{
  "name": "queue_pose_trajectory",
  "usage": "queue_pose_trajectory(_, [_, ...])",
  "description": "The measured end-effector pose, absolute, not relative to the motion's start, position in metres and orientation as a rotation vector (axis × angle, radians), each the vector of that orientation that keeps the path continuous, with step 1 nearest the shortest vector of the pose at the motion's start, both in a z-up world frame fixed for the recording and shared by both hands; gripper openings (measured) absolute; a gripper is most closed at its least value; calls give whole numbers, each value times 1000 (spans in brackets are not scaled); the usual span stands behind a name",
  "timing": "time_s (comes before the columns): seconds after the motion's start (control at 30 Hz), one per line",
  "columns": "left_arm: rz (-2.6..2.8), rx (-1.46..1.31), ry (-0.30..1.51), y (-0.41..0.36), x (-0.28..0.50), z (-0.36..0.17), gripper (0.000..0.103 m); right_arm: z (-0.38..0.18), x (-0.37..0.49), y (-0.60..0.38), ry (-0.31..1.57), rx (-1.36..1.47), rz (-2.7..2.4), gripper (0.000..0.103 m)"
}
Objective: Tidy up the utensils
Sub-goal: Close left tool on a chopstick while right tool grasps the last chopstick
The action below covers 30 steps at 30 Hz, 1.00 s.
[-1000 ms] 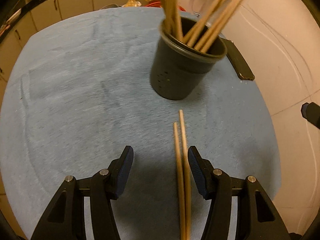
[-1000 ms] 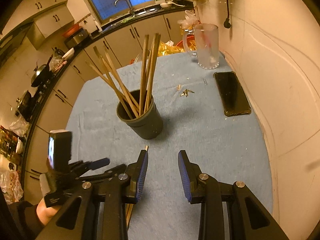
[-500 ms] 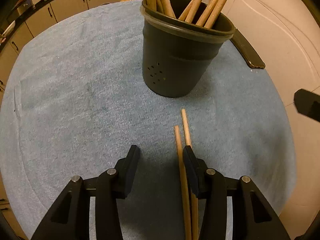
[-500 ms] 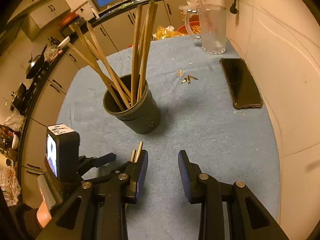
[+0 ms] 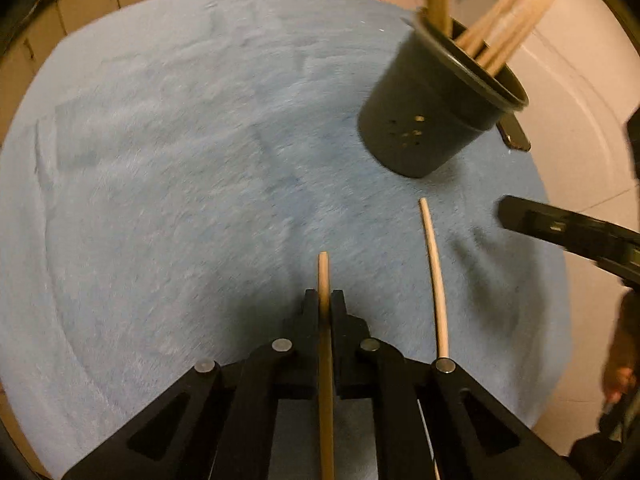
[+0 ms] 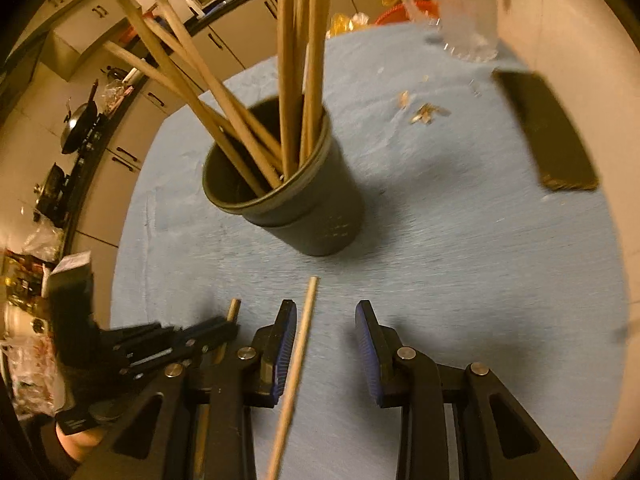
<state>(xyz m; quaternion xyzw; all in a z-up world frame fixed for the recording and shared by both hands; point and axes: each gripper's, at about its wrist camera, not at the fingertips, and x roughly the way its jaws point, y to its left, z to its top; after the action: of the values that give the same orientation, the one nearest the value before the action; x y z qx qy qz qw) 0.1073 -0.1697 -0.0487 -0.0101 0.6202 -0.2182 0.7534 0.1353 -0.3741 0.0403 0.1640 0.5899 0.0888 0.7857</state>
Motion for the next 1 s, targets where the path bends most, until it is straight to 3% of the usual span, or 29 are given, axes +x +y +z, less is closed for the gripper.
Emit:
queue_pose_trajectory(0.4, [-464, -104, 1376, -145, 117, -55, 6, -1, 159, -325, 1344, 259, 130, 20])
queue_pose_trajectory(0.5, [-449, -114, 1378, -142, 129, -52, 6, -1, 159, -313, 1319, 155, 122, 10])
queue_pose_trajectory(0.7, [-436, -63, 1387, -156, 148, -51, 7, 0, 154, -306, 1312, 105, 129, 6])
queue_pose_trajectory(0.8, [-442, -46, 1389, -170, 154, -44, 13, 5, 150, -309, 1301, 114, 144, 6])
queue_pose_trajectory(0.87, [-451, -40, 1389, -177, 160, -43, 24, 10, 147, -312, 1293, 130, 156, 6])
queue_pose_trajectory(1.0, [-437, 60, 1368, -201, 167, -40, 25, 22, 140, -316, 1271, 152, 178, 6])
